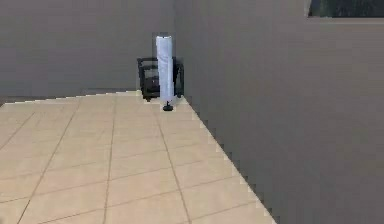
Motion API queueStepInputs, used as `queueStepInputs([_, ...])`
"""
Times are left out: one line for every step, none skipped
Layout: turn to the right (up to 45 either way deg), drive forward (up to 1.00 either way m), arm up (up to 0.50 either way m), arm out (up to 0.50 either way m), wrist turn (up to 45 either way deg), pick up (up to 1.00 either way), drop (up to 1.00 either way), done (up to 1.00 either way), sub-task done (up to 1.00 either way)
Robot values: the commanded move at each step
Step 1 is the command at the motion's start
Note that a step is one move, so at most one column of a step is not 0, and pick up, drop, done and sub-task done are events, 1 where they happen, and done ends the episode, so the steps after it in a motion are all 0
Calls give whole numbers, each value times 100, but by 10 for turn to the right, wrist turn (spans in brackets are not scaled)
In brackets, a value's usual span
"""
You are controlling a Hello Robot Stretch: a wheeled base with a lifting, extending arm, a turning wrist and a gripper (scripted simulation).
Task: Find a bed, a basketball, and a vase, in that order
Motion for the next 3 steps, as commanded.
queueStepInputs([0,100,0,0,0,0,0,0,0])
queueStepInputs([0,10,0,0,0,0,0,0,0])
queueStepInputs([-450,0,0,0,0,0,0,0,0])
